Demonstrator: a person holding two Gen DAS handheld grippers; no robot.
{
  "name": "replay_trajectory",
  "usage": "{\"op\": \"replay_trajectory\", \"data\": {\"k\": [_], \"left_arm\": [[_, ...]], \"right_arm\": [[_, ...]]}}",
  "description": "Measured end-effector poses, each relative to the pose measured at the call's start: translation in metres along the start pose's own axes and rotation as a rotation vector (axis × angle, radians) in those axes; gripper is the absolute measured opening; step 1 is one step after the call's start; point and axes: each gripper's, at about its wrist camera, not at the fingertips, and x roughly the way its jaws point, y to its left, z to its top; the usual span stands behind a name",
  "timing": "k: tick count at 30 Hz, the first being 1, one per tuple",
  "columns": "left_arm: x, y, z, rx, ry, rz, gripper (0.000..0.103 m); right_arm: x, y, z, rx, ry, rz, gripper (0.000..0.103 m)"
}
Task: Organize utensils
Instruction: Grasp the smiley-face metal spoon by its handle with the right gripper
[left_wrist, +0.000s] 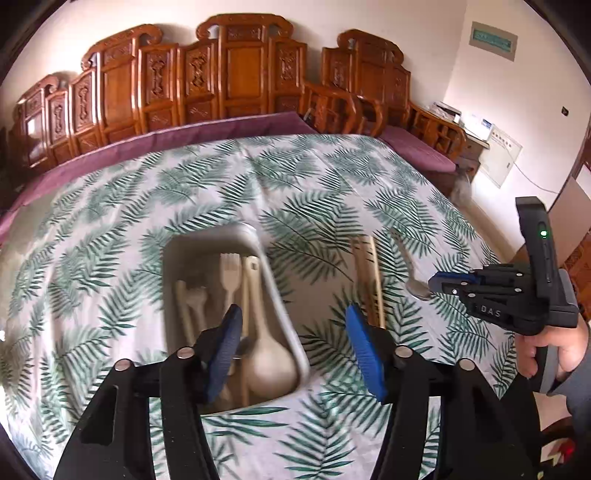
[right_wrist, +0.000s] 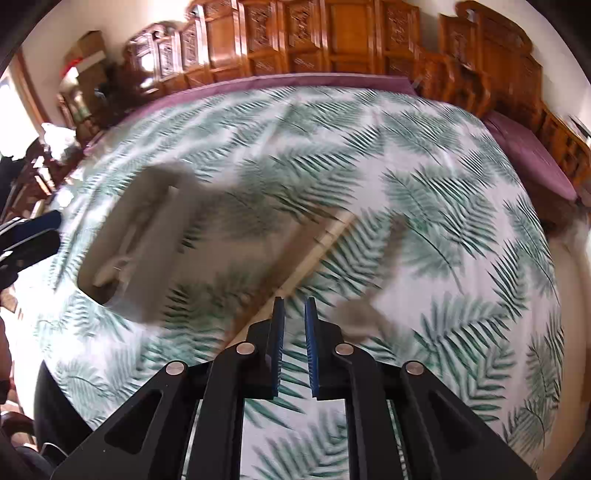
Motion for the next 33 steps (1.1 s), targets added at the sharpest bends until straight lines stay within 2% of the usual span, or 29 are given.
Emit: {"op": "replay_trajectory", "data": {"k": [3, 7, 13, 15, 17, 23, 33], "left_arm": [[0.015, -0.014, 0.0, 0.015, 0.028, -0.017, 0.056], [0.028, -0.029, -0.001, 0.037, 0.049, -0.027, 0.057], [0.049, -0.045, -0.004, 0.062, 0.09, -0.032, 0.057], [0.057, -0.05, -0.006, 0.071, 0.105, -0.033, 0.057], [0.062, -0.053, -0.006, 0.076, 0.116, -0.036, 0.057], [0.085, -0.06, -0.01, 0.085, 0.16, -0.032, 0.057], [0.114, -0.064, -0.011, 0.084, 0.213, -0.031, 0.057]], "right_arm": [[0.007, -0.018, -0.001, 0.029, 0.005, -0.015, 0.013], [0.023, -0.037, 0.004, 0.053, 0.02, -0.033, 0.026], [0.056, -0.054, 0.016, 0.078, 0.071, -0.024, 0.026], [0.064, -0.052, 0.021, 0.065, 0.081, -0.021, 0.024], [0.072, -0.049, 0.023, 0.043, 0.095, -0.024, 0.013], [0.078, -0.045, 0.028, 0.011, 0.115, -0.06, 0.012], [0.077, -0.059, 0.029, 0.065, 0.186, -0.071, 0.008]]}}
